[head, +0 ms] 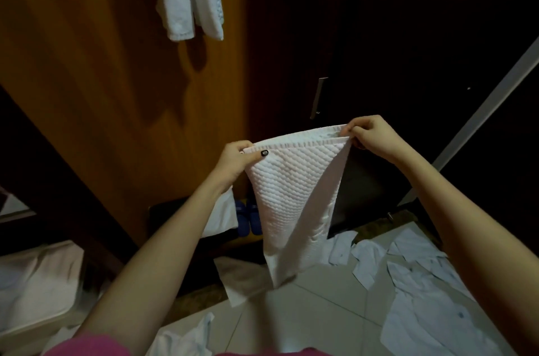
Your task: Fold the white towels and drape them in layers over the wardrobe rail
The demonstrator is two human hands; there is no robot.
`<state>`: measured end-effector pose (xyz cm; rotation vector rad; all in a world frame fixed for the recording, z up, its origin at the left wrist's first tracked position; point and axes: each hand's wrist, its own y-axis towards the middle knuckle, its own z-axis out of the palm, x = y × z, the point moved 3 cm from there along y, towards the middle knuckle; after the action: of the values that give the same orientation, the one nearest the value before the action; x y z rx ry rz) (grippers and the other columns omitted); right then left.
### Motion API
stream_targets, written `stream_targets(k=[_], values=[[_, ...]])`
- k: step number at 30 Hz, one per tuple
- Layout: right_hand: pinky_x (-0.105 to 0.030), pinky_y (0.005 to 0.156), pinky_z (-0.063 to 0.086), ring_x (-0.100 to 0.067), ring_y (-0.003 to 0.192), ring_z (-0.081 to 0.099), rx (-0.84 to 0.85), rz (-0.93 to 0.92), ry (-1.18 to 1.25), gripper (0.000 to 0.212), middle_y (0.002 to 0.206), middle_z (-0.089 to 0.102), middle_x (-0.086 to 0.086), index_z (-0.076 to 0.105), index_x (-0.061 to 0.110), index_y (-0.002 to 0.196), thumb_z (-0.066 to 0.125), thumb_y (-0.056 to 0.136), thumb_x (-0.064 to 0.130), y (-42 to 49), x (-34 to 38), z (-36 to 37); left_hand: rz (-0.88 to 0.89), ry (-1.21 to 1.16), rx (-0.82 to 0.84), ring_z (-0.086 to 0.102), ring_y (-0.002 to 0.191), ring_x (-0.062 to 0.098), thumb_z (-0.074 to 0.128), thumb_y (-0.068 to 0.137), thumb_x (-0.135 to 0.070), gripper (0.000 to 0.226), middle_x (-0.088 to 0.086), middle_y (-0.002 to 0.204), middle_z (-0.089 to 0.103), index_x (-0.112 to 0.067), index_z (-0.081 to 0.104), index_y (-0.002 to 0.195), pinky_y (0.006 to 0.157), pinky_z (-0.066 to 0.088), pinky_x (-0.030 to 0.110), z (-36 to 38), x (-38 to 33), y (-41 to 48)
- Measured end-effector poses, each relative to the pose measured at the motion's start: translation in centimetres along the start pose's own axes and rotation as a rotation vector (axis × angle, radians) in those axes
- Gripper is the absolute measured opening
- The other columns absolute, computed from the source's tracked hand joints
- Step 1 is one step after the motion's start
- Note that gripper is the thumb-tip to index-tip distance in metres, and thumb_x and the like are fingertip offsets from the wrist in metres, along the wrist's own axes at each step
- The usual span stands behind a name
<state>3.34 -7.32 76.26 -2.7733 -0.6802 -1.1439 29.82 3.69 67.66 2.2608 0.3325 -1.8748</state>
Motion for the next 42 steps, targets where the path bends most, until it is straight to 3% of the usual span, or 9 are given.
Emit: stream_targets(k=[5,10,21,25,29,33,38,41,42], values=[[-0.034,0.068,0.052,-0.013,0.066,0.062,0.083,-0.028,-0.442,0.027,0.068,0.063,0.004,0.071,0.011,0.09,0.046,0.097,0.017,-0.5,-1.4,-0.8,0.053,-0.128,-0.065,0.058,0.059,0.002,0.07,0.086,-0.011,0.014,0.001,0.071,0.061,-0.008,0.062,0.075,0.056,0.046,0.017,0.7,-2.0,0.3],[-0.035,0.071,0.053,-0.013,0.072,0.062,0.205,-0.047,-0.517,0.033,0.078,0.066,0.002,0.07,0.016,0.087,0.06,0.091,0.047,-1.7,-4.2,0.2,0.07,-0.1,-0.119,0.059,0.065,0.01,0.069,0.087,-0.014,0.014,0.004,0.074,0.062,-0.004,0.062,0.08,0.059,0.05,0.025,0.9,-3.0,0.4],[-0.015,0.046,0.033,-0.007,0.053,0.045,-0.132,-0.121,0.011,0.036,0.063,0.051,-0.002,0.051,0.011,0.066,0.063,0.093,0.031,-1.2,-0.3,2.4,0.154,0.019,-0.252,0.052,0.057,-0.004,0.066,0.09,-0.013,0.017,-0.001,0.07,0.057,-0.009,0.058,0.075,0.055,0.043,0.012,-3.8,-4.4,0.4],[-0.015,0.047,0.034,-0.007,0.057,0.045,-0.195,-0.183,-0.007,0.023,0.068,0.052,0.0,0.05,0.014,0.081,0.065,0.092,0.029,-0.2,1.5,1.7,0.244,0.165,-0.254,0.053,0.058,-0.008,0.066,0.089,-0.011,0.016,-0.004,0.072,0.057,-0.013,0.057,0.076,0.053,0.041,0.008,-4.9,-5.6,0.9],[-0.014,0.053,0.036,-0.006,0.068,0.052,-0.21,-0.162,-0.098,0.019,0.079,0.056,0.003,0.057,0.014,0.108,0.063,0.094,0.024,0.9,1.6,0.9,0.199,0.276,-0.163,0.06,0.081,0.0,0.069,0.088,-0.011,0.025,-0.006,0.091,0.062,-0.023,0.059,0.108,0.059,0.046,0.01,-4.3,-6.3,1.5],[-0.024,0.053,0.037,-0.013,0.064,0.052,-0.207,-0.183,-0.17,0.015,0.072,0.053,0.004,0.054,0.01,0.089,0.058,0.096,0.023,1.1,0.4,0.5,0.053,0.379,-0.003,0.065,0.081,0.011,0.074,0.082,-0.012,0.011,-0.004,0.084,0.069,-0.016,0.069,0.091,0.07,0.046,0.02,-3.3,-5.7,2.4],[-0.041,0.054,0.045,-0.022,0.058,0.054,-0.24,-0.227,-0.27,0.022,0.062,0.051,-0.001,0.043,0.014,0.078,0.056,0.095,0.02,0.9,-0.2,0.6,0.107,0.643,-0.094,0.051,0.065,0.005,0.075,0.083,-0.02,0.012,-0.006,0.074,0.062,-0.018,0.066,0.075,0.054,0.034,0.02,-1.9,-5.4,3.4],[-0.034,0.05,0.045,-0.019,0.055,0.058,-0.25,-0.172,-0.249,0.008,0.068,0.06,-0.003,0.057,0.017,0.102,0.053,0.096,0.017,1.2,-0.4,0.2,0.109,0.495,-0.15,0.049,0.054,0.004,0.074,0.083,-0.016,0.017,0.0,0.064,0.057,-0.01,0.061,0.075,0.047,0.034,0.019,0.0,-5.5,3.9],[-0.03,0.049,0.047,-0.016,0.054,0.059,-0.237,-0.144,-0.203,0.025,0.072,0.064,-0.002,0.059,0.023,0.118,0.052,0.095,0.015,1.3,-0.5,0.2,0.073,0.405,-0.166,0.05,0.05,0.002,0.075,0.083,-0.015,0.018,0.001,0.063,0.057,-0.007,0.061,0.075,0.045,0.035,0.015,0.7,-5.6,4.0]])
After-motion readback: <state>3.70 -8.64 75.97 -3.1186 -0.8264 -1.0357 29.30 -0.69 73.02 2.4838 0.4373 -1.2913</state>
